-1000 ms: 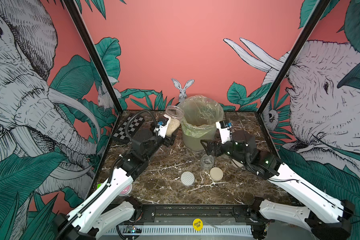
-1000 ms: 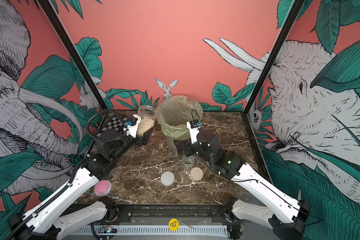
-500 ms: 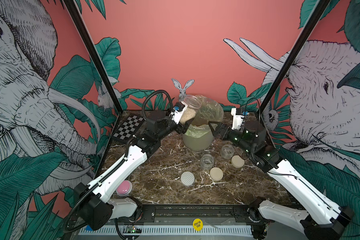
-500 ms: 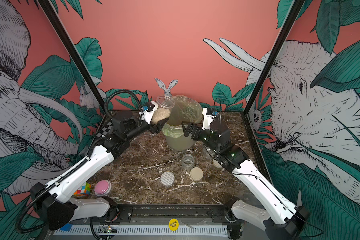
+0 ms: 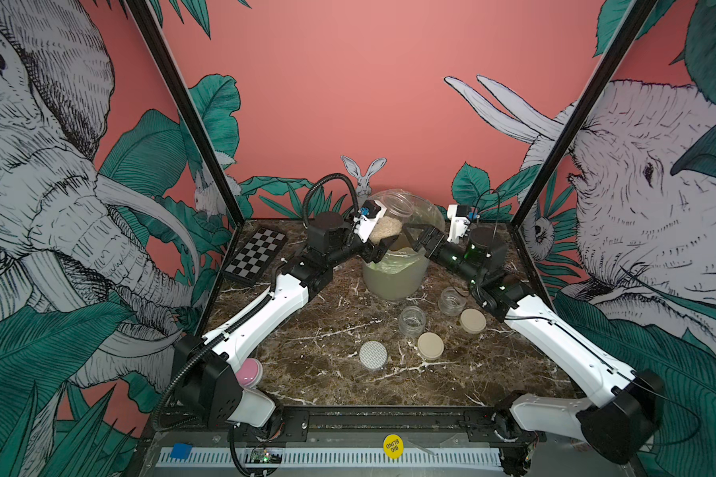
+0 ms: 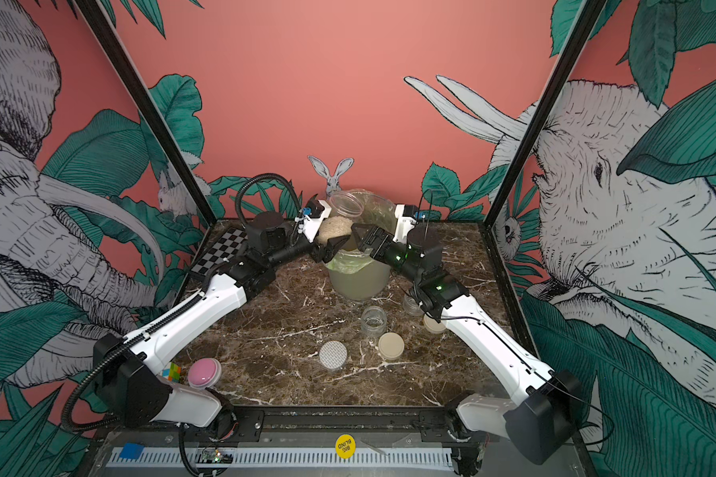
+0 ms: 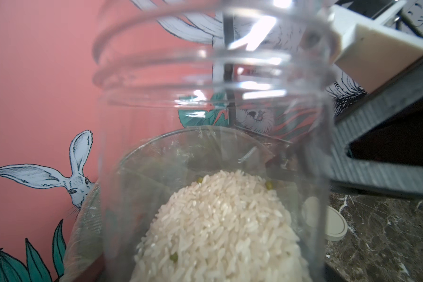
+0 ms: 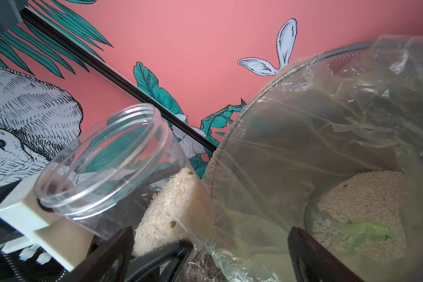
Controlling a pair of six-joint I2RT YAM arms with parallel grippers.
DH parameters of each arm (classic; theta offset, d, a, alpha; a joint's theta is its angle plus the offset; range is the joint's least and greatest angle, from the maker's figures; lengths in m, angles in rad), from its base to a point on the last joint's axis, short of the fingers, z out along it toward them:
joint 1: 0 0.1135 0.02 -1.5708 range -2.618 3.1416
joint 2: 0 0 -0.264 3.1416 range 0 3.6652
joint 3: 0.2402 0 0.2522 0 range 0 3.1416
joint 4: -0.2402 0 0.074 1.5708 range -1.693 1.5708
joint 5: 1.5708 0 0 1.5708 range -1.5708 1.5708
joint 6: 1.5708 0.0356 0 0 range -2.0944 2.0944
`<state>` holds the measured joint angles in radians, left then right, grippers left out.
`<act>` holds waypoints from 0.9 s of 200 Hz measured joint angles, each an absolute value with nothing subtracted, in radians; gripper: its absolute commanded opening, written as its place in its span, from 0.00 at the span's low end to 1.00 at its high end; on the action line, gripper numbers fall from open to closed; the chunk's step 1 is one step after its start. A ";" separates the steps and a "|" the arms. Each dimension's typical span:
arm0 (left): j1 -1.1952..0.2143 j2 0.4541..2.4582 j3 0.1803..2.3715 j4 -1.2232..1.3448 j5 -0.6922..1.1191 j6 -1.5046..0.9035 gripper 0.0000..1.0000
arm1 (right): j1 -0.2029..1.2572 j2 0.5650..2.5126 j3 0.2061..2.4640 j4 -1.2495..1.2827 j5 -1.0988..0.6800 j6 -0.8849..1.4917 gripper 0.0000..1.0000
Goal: Empty moldy rice from jars
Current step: Pour the moldy rice from the jar into the trash bin.
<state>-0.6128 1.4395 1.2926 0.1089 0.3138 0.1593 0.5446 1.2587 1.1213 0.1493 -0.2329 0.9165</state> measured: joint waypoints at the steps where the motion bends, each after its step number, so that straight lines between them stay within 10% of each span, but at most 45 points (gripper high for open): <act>1: -0.612 1.440 1.293 0.110 0.314 0.158 0.20 | 0.545 1.259 1.121 0.150 -0.233 0.917 0.98; 180: -0.610 1.501 1.344 0.131 0.397 0.131 0.20 | 0.544 1.382 1.337 0.144 -0.350 0.709 0.95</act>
<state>-0.6102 1.5009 1.3441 0.1314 0.3973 0.1310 0.5442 1.3819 1.3373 0.1444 -0.3500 0.7094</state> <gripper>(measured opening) 0.804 0.961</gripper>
